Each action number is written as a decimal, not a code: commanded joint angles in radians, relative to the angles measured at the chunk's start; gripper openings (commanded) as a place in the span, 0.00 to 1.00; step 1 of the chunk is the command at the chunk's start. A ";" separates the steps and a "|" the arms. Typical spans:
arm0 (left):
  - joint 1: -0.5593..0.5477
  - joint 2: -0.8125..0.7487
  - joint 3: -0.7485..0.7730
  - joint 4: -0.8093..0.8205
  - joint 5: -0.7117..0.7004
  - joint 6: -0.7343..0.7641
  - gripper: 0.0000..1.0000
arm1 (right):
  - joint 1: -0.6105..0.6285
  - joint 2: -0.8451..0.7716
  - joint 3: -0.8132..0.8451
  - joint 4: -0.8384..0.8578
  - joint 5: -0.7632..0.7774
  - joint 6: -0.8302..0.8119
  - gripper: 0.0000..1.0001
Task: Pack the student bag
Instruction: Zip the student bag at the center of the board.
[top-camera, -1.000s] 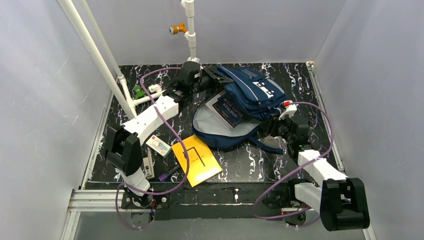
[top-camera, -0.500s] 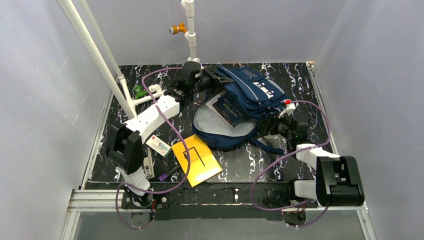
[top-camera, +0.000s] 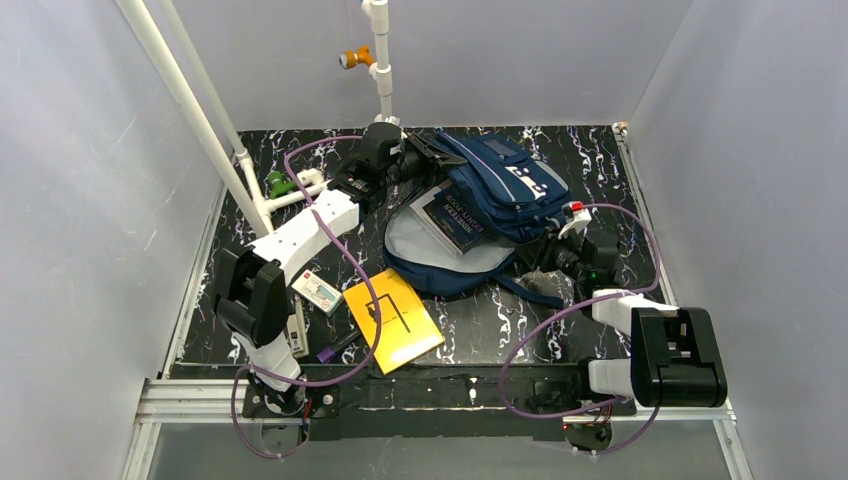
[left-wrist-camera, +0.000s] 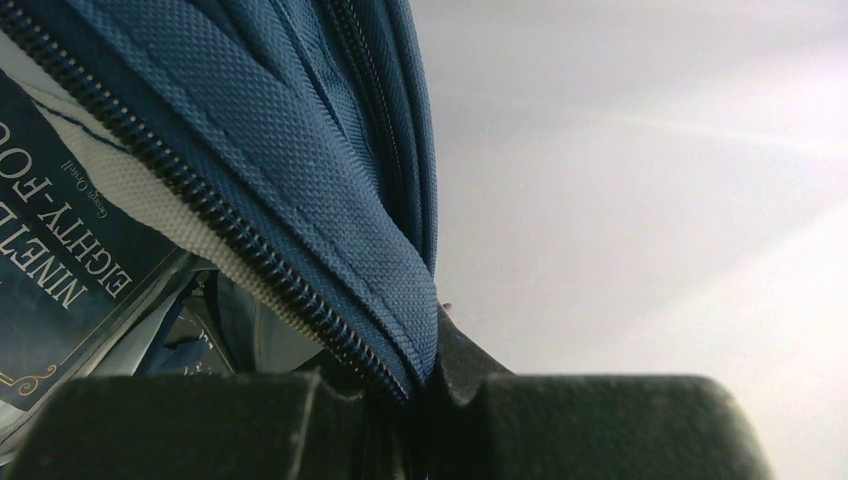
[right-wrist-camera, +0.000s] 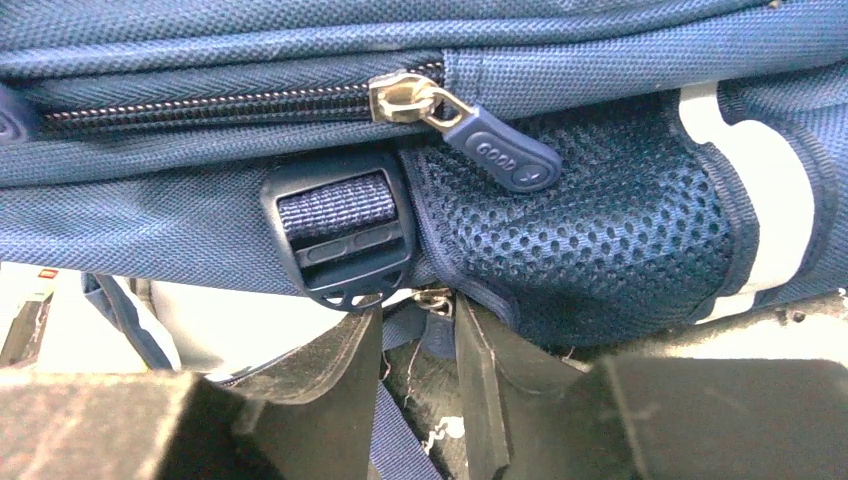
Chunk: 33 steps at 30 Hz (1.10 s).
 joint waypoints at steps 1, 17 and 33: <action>0.001 -0.037 0.073 0.123 0.038 -0.015 0.00 | 0.006 -0.028 -0.021 0.058 -0.064 0.030 0.38; 0.001 -0.041 0.065 0.123 0.040 -0.014 0.00 | 0.006 -0.055 -0.062 0.086 -0.015 0.049 0.31; 0.004 -0.084 -0.081 0.121 0.060 0.075 0.00 | 0.006 -0.165 0.048 -0.249 -0.004 0.054 0.01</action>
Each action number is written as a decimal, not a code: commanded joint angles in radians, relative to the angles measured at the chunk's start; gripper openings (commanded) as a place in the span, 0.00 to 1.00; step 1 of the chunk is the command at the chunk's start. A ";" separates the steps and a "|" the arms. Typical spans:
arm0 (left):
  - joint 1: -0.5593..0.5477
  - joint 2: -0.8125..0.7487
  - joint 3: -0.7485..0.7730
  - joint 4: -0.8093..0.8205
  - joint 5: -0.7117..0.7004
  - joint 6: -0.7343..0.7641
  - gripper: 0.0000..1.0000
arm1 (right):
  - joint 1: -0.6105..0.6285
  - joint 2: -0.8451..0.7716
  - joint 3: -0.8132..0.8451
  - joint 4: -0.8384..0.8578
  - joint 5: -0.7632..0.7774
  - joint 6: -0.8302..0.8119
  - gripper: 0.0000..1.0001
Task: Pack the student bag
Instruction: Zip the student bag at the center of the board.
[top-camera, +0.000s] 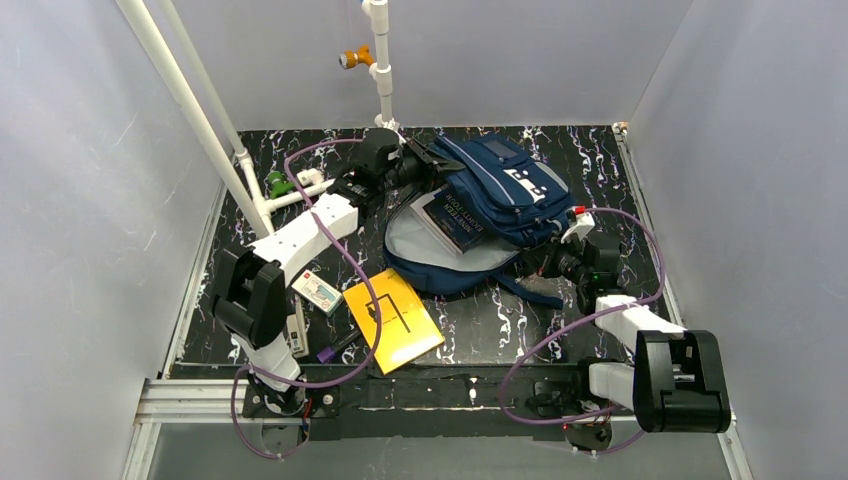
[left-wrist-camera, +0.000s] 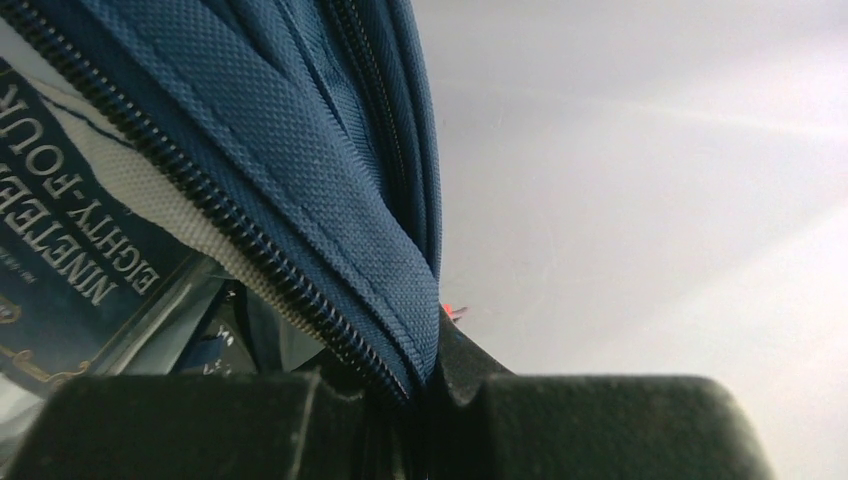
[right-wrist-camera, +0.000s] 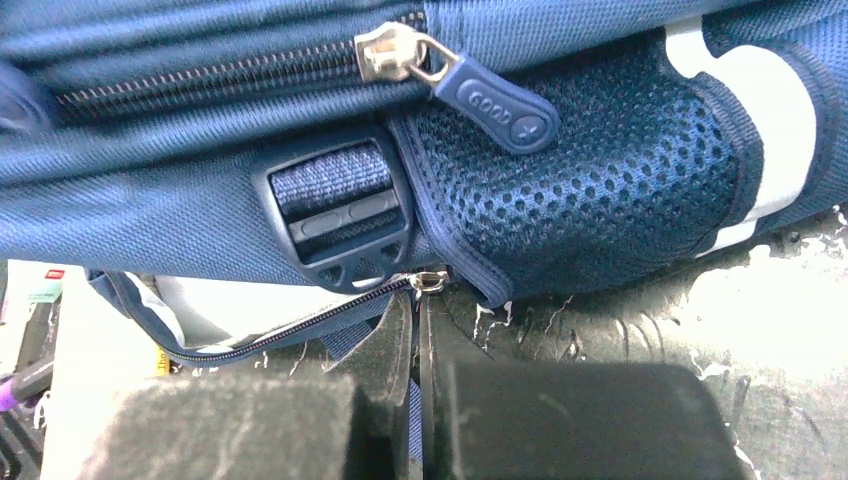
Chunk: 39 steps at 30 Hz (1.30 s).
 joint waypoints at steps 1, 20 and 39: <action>0.003 -0.091 -0.076 0.093 0.050 0.080 0.00 | 0.006 -0.072 0.088 -0.154 -0.029 0.032 0.01; -0.008 0.036 -0.254 0.188 0.028 0.341 0.00 | 0.495 -0.143 0.215 -0.546 0.340 0.094 0.01; -0.031 -0.441 -0.536 -0.173 -0.171 0.823 0.94 | 0.453 -0.166 0.300 -0.647 0.195 0.515 0.01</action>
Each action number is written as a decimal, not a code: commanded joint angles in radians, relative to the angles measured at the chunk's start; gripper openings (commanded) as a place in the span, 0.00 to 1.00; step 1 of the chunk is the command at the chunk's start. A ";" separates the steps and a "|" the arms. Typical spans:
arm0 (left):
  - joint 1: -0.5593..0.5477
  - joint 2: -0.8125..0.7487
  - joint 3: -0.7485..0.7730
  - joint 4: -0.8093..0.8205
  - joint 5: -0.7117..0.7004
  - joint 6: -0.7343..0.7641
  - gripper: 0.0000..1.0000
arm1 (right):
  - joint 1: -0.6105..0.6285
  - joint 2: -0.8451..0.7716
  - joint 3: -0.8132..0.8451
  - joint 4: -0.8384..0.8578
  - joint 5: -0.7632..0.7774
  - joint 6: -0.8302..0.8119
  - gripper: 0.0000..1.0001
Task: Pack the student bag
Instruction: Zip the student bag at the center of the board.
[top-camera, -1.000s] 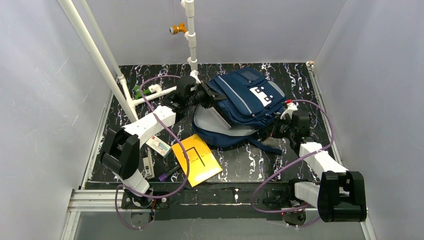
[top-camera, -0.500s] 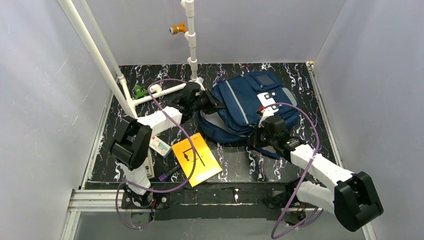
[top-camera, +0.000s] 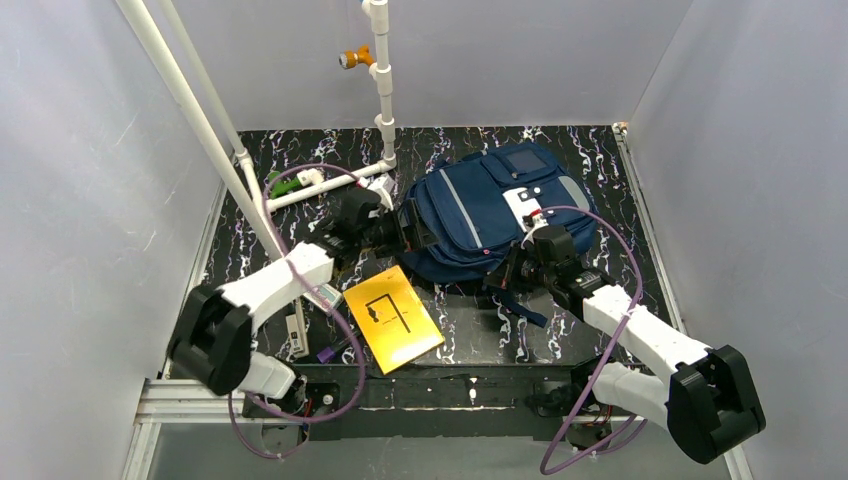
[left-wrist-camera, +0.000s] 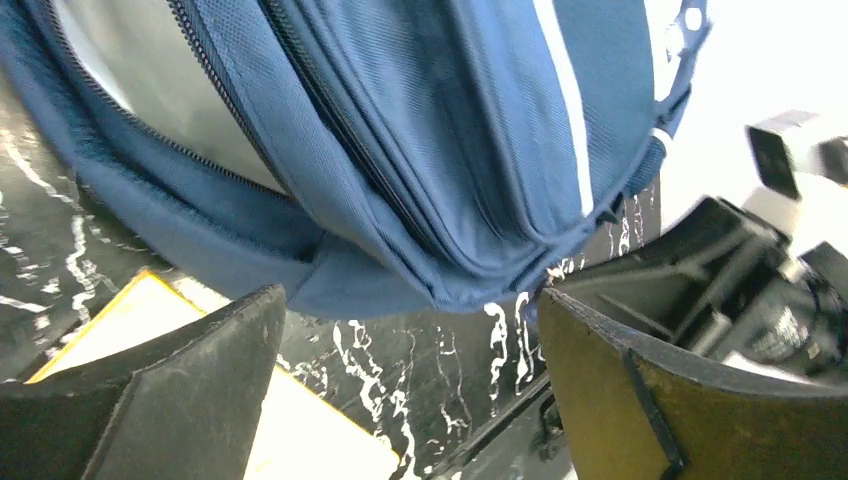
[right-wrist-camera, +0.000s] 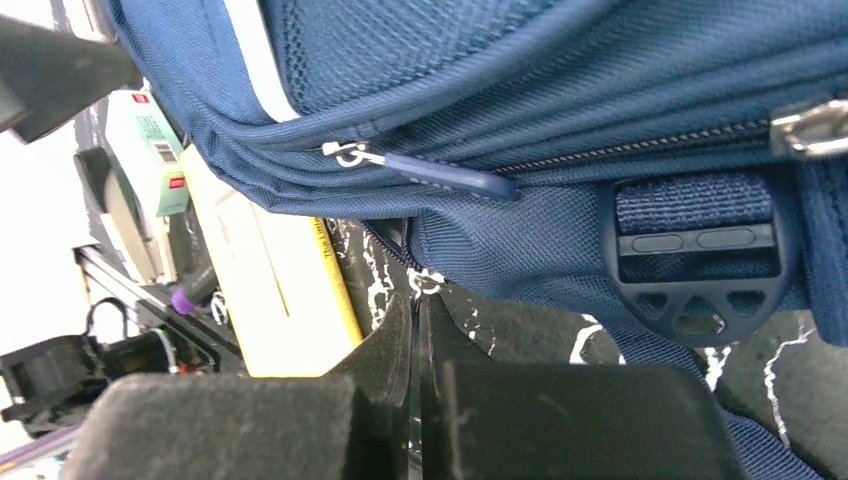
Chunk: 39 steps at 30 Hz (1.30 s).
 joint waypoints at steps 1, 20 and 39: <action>-0.044 -0.249 -0.086 -0.065 -0.153 0.199 0.90 | 0.004 -0.043 0.042 0.024 -0.070 0.220 0.01; -0.559 0.057 -0.054 0.260 -0.515 0.712 0.57 | 0.002 -0.142 0.004 -0.019 0.031 0.677 0.01; -0.635 0.184 0.086 0.259 -0.686 0.864 0.49 | 0.004 -0.135 0.017 -0.048 0.040 0.692 0.01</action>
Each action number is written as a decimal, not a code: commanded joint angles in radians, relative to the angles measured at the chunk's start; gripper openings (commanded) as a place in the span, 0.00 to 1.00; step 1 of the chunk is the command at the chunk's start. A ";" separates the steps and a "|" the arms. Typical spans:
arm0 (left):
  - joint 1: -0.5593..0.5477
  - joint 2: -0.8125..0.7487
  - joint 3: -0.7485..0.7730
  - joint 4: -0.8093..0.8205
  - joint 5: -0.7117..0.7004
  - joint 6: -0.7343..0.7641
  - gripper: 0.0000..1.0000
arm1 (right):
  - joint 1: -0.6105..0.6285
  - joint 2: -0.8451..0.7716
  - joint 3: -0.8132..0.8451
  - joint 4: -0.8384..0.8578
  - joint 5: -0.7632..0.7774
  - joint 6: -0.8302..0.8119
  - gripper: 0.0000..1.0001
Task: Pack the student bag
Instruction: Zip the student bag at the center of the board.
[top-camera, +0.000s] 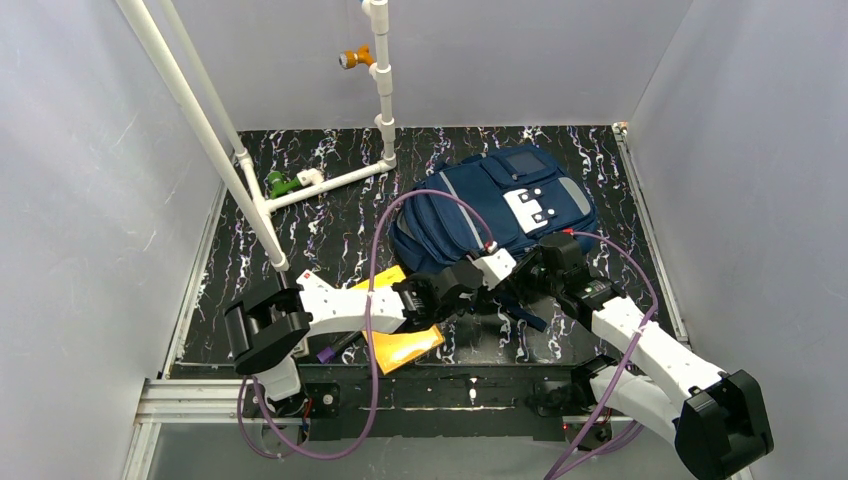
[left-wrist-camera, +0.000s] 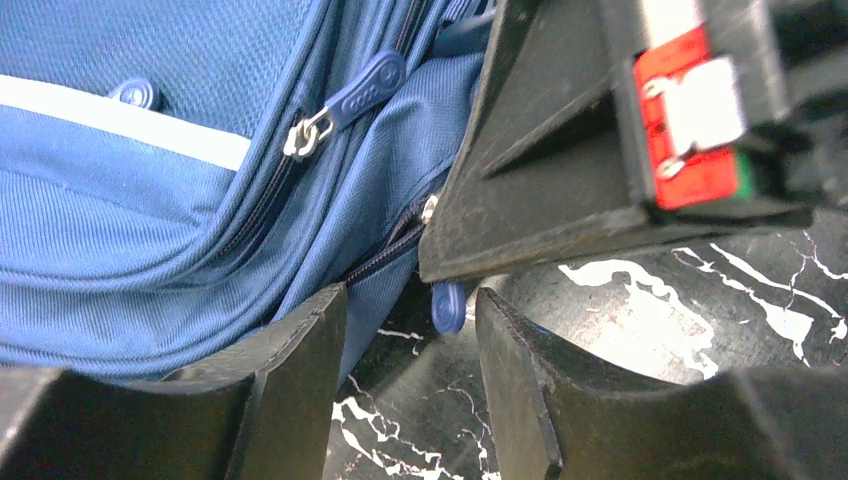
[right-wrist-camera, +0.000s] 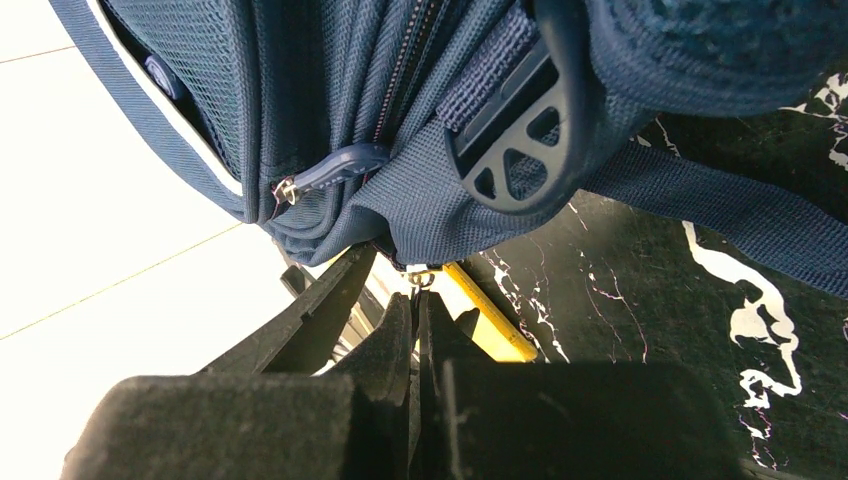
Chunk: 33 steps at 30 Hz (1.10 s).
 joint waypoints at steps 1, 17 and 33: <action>-0.018 0.012 0.059 0.017 -0.057 0.055 0.48 | 0.005 -0.021 0.047 0.049 -0.023 0.016 0.01; -0.020 0.069 0.137 -0.030 -0.198 0.036 0.00 | 0.004 -0.056 0.065 -0.049 0.121 -0.151 0.43; 0.005 0.023 0.139 -0.166 -0.089 -0.252 0.00 | -0.152 -0.015 -0.033 0.107 0.207 -0.088 0.74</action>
